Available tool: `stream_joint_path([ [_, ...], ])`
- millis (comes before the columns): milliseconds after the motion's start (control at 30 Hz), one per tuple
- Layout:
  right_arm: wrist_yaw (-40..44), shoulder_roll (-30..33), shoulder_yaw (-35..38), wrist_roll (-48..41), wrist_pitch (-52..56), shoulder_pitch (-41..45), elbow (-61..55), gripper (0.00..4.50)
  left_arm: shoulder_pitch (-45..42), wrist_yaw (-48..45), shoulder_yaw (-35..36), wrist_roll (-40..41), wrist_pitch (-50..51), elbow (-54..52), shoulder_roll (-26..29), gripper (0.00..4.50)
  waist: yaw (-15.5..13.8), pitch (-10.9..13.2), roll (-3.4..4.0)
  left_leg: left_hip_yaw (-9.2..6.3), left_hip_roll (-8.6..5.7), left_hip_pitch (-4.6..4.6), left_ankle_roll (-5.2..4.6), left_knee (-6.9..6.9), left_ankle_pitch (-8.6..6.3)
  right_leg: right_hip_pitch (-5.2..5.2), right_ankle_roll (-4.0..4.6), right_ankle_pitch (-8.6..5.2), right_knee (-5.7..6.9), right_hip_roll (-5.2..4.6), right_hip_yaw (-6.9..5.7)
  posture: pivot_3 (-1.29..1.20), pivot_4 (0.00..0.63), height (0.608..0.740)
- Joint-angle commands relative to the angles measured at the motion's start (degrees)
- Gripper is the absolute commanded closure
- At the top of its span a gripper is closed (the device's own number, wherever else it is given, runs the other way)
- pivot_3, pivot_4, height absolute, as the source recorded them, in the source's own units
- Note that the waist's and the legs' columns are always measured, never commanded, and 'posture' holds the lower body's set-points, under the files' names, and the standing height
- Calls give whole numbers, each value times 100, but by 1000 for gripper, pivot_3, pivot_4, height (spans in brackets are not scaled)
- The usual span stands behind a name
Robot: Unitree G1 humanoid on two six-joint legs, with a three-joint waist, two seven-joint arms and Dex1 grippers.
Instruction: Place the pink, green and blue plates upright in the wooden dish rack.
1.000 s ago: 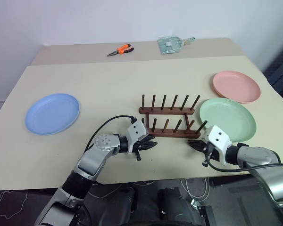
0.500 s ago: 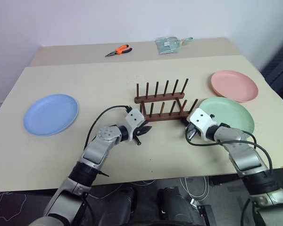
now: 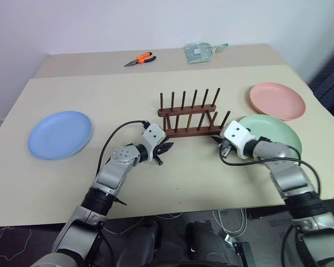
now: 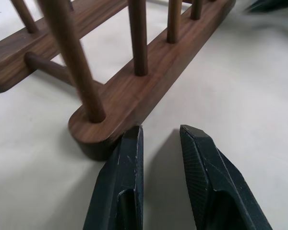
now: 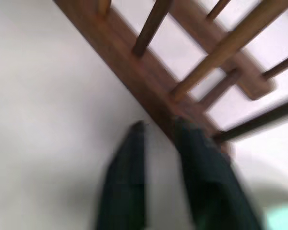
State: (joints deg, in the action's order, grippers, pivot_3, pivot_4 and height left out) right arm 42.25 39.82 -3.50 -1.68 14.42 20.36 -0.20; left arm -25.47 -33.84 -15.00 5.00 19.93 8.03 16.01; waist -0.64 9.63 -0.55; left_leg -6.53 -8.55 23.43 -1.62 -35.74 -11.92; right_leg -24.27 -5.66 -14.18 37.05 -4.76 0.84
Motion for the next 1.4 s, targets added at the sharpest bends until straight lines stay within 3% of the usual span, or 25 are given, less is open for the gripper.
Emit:
stream_joint_path([
  [33, 112, 395, 949, -539, 422, -58, -659, 1691, 209, -169, 43, 73, 210, -385, 119, 3283, -5, 0, 0, 0, 1, 0, 0, 1, 0, 0, 0, 0, 0, 0, 0, 0, 150, 727],
  [133, 124, 670, 1467, -760, 639, -93, -627, 269, 331, -351, 53, 220, 322, -686, 142, 3283, -14, 1, 0, 0, 0, 3, -1, 1, -1, 0, 0, -1, -4, -2, -1, 0, 150, 727],
  [167, 25, 684, 1508, -733, 679, -8, -480, 49, 358, -376, 33, 215, 345, -719, 141, 3283, -16, 1, -1, 0, 0, 4, -2, 1, -2, 1, 1, -1, -6, -2, -1, 0, 150, 727],
  [267, -406, 526, 1373, -471, 668, 462, 259, 49, 388, -411, -58, 157, 341, -700, 109, 3283, 8, 0, 0, 1, 1, 3, -2, 0, -2, 1, 2, -1, -6, -2, -1, 0, 150, 727],
  [567, -1861, -382, 840, 283, 225, 2544, 3957, 49, 282, -396, -101, 104, 354, -630, -50, 3283, -21, 2, 3, 6, 0, 6, -12, 8, 7, -8, 5, 2, -3, -4, 0, 0, 150, 727],
  [833, -2594, -556, 748, 552, -549, 3808, 6580, 49, 500, -346, -104, 101, 428, -869, 28, 3283, 15, 3, 5, 10, -2, 7, -11, 13, 8, -13, 7, 3, -2, -4, 4, 0, 150, 727],
  [933, -2660, -542, 736, 585, -637, 3990, 6939, 921, 512, -340, -94, 99, 453, -895, 45, 3283, 19, 3, 5, 9, -2, 6, -10, 13, 8, -12, 7, 3, 0, -3, 4, 0, 150, 727],
  [1133, -2359, -507, 589, 712, -770, 4106, 7139, 4084, 489, -333, -86, 97, 484, -907, 47, 3283, 34, 3, 6, 9, -2, 6, -11, 12, 8, -12, 7, 3, 1, -2, 4, 0, 150, 727],
  [1167, -2287, -496, 556, 737, -784, 4108, 7150, 4440, 487, -334, -89, 97, 486, -907, 47, 3283, 36, 3, 6, 9, -2, 6, -10, 12, 9, -12, 7, 3, 1, -2, 4, 0, 150, 727],
  [1400, -2115, -397, 484, 836, -886, 4094, 7142, 4440, 462, -341, -122, 69, 466, -855, 44, 3283, 35, 3, 6, 9, -2, 6, -9, 11, 9, -12, 7, 4, 2, -1, 4, 0, 150, 727],
])
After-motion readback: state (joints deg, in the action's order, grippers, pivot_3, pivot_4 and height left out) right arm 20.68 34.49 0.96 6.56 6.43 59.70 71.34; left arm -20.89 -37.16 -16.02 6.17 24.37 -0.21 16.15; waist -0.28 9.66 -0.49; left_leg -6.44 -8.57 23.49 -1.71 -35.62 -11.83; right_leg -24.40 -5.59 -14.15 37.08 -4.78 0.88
